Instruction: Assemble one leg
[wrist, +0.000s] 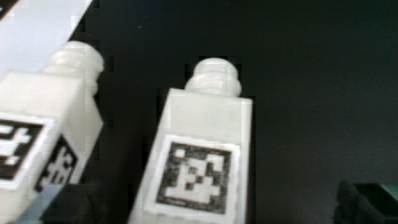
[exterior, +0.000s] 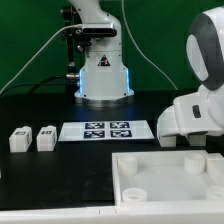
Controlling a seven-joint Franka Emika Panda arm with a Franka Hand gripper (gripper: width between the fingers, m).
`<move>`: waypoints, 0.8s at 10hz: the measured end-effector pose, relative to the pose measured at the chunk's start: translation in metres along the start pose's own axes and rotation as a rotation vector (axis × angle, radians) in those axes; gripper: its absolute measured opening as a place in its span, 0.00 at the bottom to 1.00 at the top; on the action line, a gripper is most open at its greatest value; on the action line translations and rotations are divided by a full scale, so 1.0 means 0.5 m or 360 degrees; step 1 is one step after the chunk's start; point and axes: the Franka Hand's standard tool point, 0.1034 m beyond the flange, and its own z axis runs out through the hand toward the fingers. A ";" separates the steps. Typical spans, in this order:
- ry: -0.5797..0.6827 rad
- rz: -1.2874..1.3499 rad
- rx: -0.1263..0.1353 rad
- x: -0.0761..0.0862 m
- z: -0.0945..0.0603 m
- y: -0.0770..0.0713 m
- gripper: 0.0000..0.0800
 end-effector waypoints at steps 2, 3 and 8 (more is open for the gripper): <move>-0.0001 -0.0005 -0.0003 0.000 0.001 -0.001 0.81; -0.0001 -0.0005 -0.0003 0.000 0.001 -0.001 0.78; -0.0001 -0.0005 -0.0003 0.000 0.001 -0.001 0.36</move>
Offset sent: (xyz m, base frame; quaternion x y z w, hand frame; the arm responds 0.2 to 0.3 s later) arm 0.0000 0.0000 0.0000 0.0000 0.0000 0.0000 1.0000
